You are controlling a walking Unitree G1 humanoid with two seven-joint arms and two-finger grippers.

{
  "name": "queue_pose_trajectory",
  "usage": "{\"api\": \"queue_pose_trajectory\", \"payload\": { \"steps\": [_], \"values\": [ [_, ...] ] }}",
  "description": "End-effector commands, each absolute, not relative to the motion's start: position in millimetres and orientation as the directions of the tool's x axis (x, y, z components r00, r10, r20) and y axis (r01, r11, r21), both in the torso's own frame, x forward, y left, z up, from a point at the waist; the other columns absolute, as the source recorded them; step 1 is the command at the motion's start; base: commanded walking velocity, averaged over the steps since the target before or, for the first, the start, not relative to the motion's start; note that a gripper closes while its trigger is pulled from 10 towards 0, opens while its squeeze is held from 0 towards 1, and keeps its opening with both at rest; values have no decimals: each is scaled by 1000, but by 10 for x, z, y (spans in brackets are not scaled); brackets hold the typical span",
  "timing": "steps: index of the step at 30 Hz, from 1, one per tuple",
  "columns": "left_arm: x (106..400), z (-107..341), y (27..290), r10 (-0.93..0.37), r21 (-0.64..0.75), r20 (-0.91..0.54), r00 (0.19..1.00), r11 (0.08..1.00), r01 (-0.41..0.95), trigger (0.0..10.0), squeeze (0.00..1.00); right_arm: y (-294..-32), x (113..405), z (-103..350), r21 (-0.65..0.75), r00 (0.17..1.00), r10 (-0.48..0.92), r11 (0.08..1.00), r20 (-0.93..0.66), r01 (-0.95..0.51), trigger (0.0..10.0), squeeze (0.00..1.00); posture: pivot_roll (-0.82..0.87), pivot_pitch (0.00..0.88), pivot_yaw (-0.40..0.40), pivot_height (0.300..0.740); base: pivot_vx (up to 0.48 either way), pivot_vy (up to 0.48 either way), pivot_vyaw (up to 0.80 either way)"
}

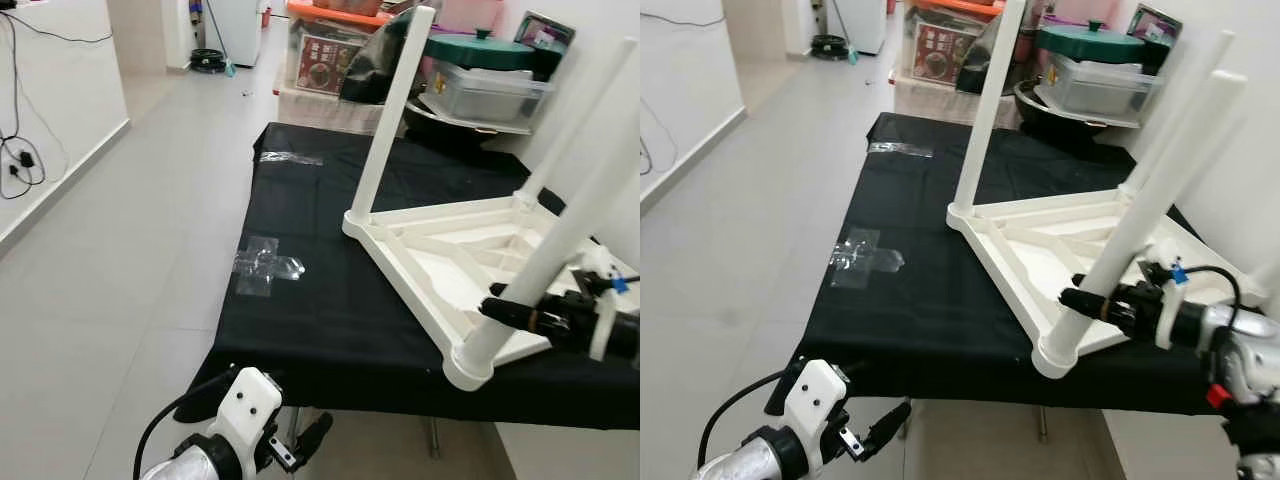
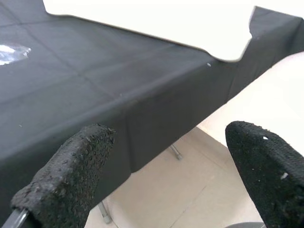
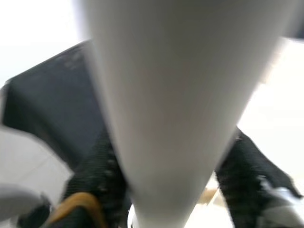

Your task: Building children table

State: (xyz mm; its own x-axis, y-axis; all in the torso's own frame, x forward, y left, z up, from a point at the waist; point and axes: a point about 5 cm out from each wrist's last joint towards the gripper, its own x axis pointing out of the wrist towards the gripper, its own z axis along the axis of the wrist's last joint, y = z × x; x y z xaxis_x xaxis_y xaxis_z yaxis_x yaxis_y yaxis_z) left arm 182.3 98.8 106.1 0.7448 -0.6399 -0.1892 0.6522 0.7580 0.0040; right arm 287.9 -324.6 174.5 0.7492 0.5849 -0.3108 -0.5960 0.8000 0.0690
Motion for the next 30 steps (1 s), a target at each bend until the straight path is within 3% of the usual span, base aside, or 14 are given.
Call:
{"api": "queue_pose_trajectory", "payload": {
  "steps": [1, 2, 8, 9, 18, 21, 26, 28, 30],
  "values": [
    [1802, 1023, 983, -645, -8, -204, 736, 753, 658, 10000, 0, -3324, 2869, 1656, 80, 782, 512, 850, -355, -520, 10000, 604, 70, 59, -127, 740, 0, 0, 0],
    [1801, 1022, 982, -645, -8, -204, 736, 753, 658, 10000, 0, -3313, 2893, 1662, 86, 793, 510, 854, -332, -513, 10000, 1000, 74, 55, -129, 740, 0, 0, 0],
    [1793, 1017, 978, -645, -6, -205, 736, 753, 658, 10000, 0, -3207, 2837, 1587, 126, 738, 598, 796, -312, -592, 10000, 976, 75, 55, -130, 740, 0, 0, 0],
    [1794, 1017, 978, -645, -8, -206, 736, 753, 658, 10000, 0, -3188, 2808, 1564, 141, 717, 622, 778, -315, -613, 10000, 0, 75, 55, -130, 740, 0, 0, 0],
    [1823, 1014, 984, -646, -8, -205, 736, 753, 658, 10000, 0, -3178, 2614, 1417, 168, 730, 629, 777, -269, -607, 10000, 0, 55, 59, -111, 740, 0, 0, 0],
    [1849, 1005, 994, -645, -2, -206, 736, 752, 659, 10000, 0, -3137, 2398, 1298, 178, 657, 671, 733, -343, -656, 10000, 0, 51, 53, -104, 740, 0, 0, 0],
    [1873, 995, 1004, -644, 3, -208, 737, 753, 658, 10000, 0, -3158, 2268, 1243, 163, 615, 673, 718, -410, -677, 10000, 0, 45, 49, -99, 740, 0, 0, 0],
    [1885, 993, 1008, -643, 4, -208, 737, 753, 658, 10000, 0, -3184, 2307, 1272, 140, 657, 645, 747, -391, -650, 10000, 0, 39, 51, -94, 740, 0, 0, 0],
    [1918, 986, 1018, -641, 9, -207, 739, 754, 657, 10000, 0, -3380, 2548, 1382, 66, 879, 398, 916, -262, -395, 10000, 0, 36, 47, -89, 740, 0, 0, 0]
  ]
}}
